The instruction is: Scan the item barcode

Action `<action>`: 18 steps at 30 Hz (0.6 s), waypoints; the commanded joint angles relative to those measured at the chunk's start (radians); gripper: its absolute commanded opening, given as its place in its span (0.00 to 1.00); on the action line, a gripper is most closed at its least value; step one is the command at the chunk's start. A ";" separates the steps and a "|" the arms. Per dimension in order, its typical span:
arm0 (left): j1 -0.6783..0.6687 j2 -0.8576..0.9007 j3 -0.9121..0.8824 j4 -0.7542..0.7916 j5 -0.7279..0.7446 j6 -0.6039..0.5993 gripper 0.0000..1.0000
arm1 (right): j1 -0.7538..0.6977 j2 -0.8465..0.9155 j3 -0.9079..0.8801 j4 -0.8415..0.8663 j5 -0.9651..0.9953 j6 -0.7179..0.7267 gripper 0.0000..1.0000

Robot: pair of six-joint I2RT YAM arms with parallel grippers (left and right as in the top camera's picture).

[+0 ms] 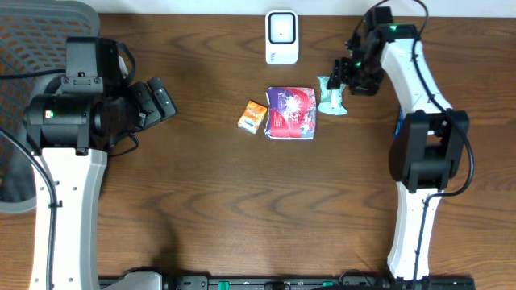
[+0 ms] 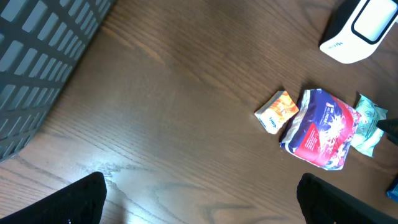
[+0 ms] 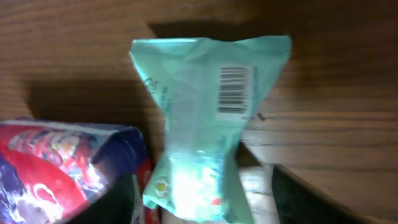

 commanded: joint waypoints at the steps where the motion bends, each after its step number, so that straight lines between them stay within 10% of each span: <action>1: 0.004 -0.002 0.000 -0.003 -0.007 0.003 0.98 | 0.005 0.004 -0.011 0.023 0.030 0.042 0.31; 4: 0.004 -0.002 0.000 -0.003 -0.007 0.003 0.98 | 0.011 0.005 -0.021 0.046 0.016 0.067 0.04; 18: 0.004 -0.002 0.000 -0.003 -0.007 0.003 0.98 | 0.026 0.004 0.099 -0.016 0.019 0.067 0.01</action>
